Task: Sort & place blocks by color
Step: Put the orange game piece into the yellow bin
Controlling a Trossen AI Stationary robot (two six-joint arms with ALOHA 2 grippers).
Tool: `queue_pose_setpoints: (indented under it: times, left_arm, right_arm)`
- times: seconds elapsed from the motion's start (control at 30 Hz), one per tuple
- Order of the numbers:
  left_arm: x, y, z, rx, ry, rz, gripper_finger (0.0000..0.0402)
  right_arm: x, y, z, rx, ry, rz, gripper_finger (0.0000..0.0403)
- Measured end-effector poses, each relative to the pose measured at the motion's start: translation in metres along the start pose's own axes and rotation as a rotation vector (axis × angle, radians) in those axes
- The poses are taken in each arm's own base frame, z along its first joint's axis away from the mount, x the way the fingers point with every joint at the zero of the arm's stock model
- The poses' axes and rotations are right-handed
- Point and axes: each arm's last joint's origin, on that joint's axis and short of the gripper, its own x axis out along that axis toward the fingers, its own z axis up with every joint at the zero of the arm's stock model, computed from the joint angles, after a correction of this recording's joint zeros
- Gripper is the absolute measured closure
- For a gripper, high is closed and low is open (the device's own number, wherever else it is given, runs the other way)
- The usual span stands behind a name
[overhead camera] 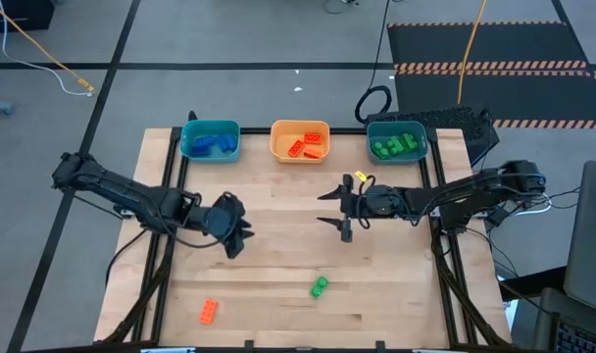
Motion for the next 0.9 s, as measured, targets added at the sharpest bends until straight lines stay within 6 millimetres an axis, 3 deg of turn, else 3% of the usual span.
queue_pose_setpoints:
  times: [0.13, 0.4, 0.6, 0.73, 0.9]
  left_arm:
    - [-0.004, -0.026, 0.0, 0.033, 0.071, -0.011, 0.0268]
    - [-0.009, -0.076, -0.002, 0.008, 0.378, 0.119, 0.0327]
    - [-0.007, -0.095, -0.018, -0.06, 0.524, 0.124, 0.0349]
    - [-0.009, -0.098, -0.03, -0.179, 0.563, 0.146, 0.0342]
    - [-0.02, -0.109, -0.049, -0.281, 0.66, 0.146, 0.0287]
  right_arm:
    - [-0.008, -0.001, -0.005, -0.007, 0.0, 0.0, 0.014]
    - [-0.024, -0.003, 0.005, 0.009, -0.062, -0.002, 0.014]
    - [-0.03, 0.002, 0.009, 0.007, -0.074, 0.022, 0.014]
    - [-0.031, 0.006, 0.009, 0.002, -0.075, 0.038, 0.014]
    - [-0.032, 0.01, 0.01, -0.001, -0.079, 0.056, 0.014]
